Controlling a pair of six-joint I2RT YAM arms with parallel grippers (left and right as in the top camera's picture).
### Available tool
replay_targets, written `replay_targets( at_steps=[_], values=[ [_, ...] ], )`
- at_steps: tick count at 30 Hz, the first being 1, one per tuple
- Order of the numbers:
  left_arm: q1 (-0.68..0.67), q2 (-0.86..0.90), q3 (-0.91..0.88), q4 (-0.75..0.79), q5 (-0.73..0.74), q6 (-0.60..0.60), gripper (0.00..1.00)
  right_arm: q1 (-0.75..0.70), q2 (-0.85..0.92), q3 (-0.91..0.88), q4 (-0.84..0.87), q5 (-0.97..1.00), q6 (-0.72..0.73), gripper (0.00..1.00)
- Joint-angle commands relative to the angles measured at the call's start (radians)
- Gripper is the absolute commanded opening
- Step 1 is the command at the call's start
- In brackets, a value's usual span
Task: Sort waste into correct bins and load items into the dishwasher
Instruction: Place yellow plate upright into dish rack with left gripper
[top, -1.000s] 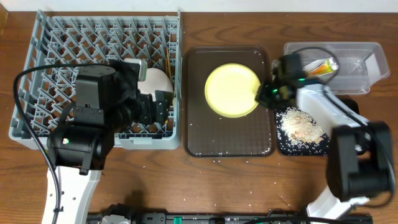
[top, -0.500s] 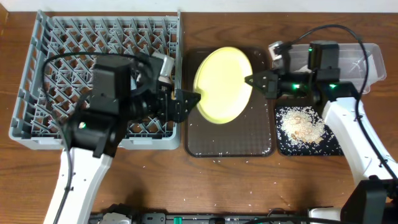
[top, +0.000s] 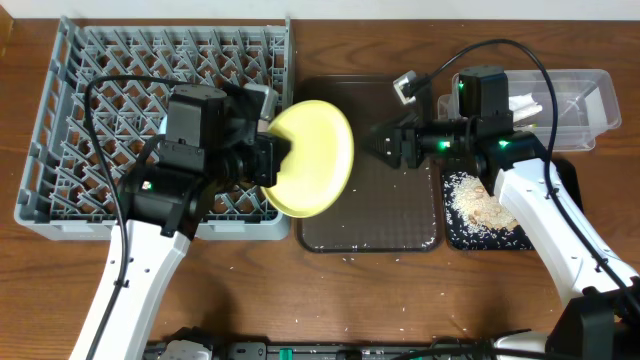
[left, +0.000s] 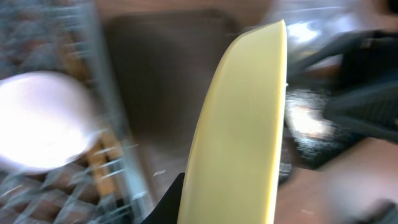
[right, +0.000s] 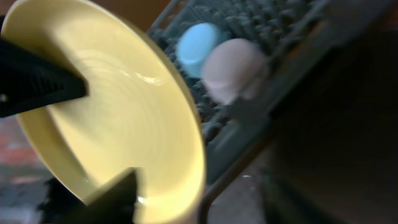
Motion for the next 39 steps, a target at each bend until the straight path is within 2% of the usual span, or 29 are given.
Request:
replay_targets(
  at_steps=[1,4,5,7,9,10,11,12,15,19,21,24,29,32,34,36,39],
  values=[
    [0.001,-0.083,0.054,-0.027,-0.47,0.01,0.08,-0.003,-0.022,0.007,-0.007,0.198,0.038,0.75],
    [0.002,-0.137,0.06,-0.002,-0.796,0.089,0.08,-0.003,-0.022,0.007,-0.008,0.262,0.072,0.81],
    [0.002,-0.14,0.06,0.005,-0.86,0.114,0.07,-0.003,-0.022,0.007,-0.008,0.269,0.072,0.82],
    [0.008,-0.126,0.057,0.038,-1.041,0.253,0.07,-0.002,-0.022,0.007,-0.007,0.27,0.072,0.86],
    [0.037,-0.082,0.048,0.085,-1.109,0.404,0.07,-0.003,-0.022,0.007,-0.01,0.27,0.072,0.86],
    [0.047,-0.069,0.048,0.096,-1.117,0.435,0.08,-0.003,-0.022,0.007,-0.011,0.27,0.072,0.87],
    [0.095,-0.014,0.048,0.139,-1.123,0.537,0.08,-0.002,-0.022,0.007,-0.016,0.269,0.071,0.87],
    [0.16,0.062,0.048,0.187,-1.123,0.597,0.08,-0.003,-0.022,0.007,-0.031,0.27,0.071,0.88],
    [0.223,0.144,0.048,0.229,-1.1,0.597,0.08,-0.003,-0.022,0.007,-0.05,0.27,0.071,0.88],
    [0.312,0.253,0.048,0.268,-0.937,0.596,0.08,-0.003,-0.022,0.007,-0.063,0.27,0.071,0.88],
    [0.347,0.301,0.048,0.311,-0.927,0.589,0.08,-0.003,-0.022,0.007,-0.064,0.27,0.071,0.88],
    [0.375,0.343,0.048,0.365,-0.892,0.59,0.08,-0.003,-0.022,0.007,-0.064,0.27,0.071,0.88],
    [0.41,0.38,0.047,0.358,-0.718,0.588,0.08,-0.003,-0.022,0.007,-0.064,0.27,0.071,0.88],
    [0.412,0.405,0.046,0.359,-0.708,0.586,0.08,-0.003,-0.022,0.007,-0.064,0.274,0.071,0.88],
    [0.412,0.418,0.046,0.367,-0.708,0.586,0.15,-0.003,-0.022,0.007,-0.064,0.289,0.071,0.88],
    [0.412,0.427,0.046,0.378,-0.708,0.586,0.17,-0.003,-0.022,0.007,-0.064,0.289,0.071,0.89],
    [0.413,0.436,0.046,0.382,-0.708,0.586,0.24,-0.003,-0.022,0.007,-0.064,0.289,0.071,0.89]
  ],
)
